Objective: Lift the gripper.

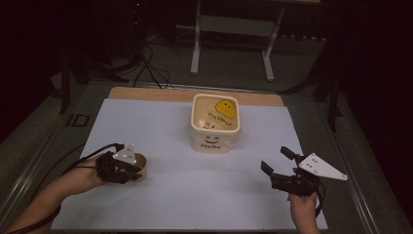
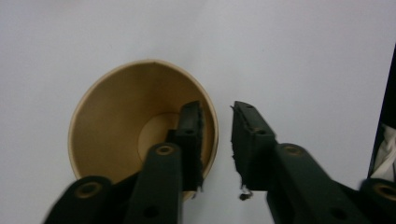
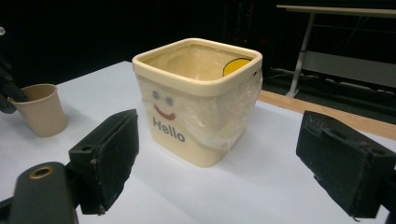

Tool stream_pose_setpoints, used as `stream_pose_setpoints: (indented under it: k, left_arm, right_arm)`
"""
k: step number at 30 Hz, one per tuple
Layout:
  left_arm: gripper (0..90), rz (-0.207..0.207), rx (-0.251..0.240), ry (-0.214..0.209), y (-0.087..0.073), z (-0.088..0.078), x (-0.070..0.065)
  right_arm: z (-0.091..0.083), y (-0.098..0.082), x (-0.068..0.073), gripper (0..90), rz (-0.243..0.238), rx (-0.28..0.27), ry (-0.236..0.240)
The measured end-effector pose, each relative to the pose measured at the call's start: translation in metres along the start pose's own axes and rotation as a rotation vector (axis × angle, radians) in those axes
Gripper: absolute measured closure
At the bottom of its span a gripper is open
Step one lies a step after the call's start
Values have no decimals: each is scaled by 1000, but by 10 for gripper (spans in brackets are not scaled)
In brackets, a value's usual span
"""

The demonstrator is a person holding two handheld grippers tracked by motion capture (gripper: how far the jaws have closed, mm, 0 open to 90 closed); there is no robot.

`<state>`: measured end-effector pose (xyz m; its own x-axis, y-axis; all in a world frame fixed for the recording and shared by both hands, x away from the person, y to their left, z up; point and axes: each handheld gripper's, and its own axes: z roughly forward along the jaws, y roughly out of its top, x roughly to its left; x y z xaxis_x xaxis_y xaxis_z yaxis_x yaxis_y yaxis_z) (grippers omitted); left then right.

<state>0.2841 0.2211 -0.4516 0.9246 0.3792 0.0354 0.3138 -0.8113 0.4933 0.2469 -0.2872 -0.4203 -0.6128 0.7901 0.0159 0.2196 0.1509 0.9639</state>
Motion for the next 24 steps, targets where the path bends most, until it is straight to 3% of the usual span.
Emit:
stream_pose_setpoints:
  k: [5,8,11,16,19,21,24]
  left_arm:
    - [843,6,15,-6,-2,3,2]
    - [854,1,6,-4,-3,3,3]
    - [868,27,8,30,-2,2,3]
    - [882,39,-24,45,-1,-4,5]
    - [884,60,-45,32,-1,-9,7]
    - [885,32,-51,3,0,-13,8]
    - [885,34,-48,-11,2,-16,9]
  right_arm:
    - [0,-1,-1,132,2,1,0]
    - [1,-1,0,132,1,3,-2]
    - [1,-1,-1,133,2,7,1]
    - [1,-1,-1,133,4,8,1]
    - [1,-1,-1,133,4,8,2]
    - [1,-1,-1,133,5,8,2]
    - [1,-1,-1,133,6,8,4]
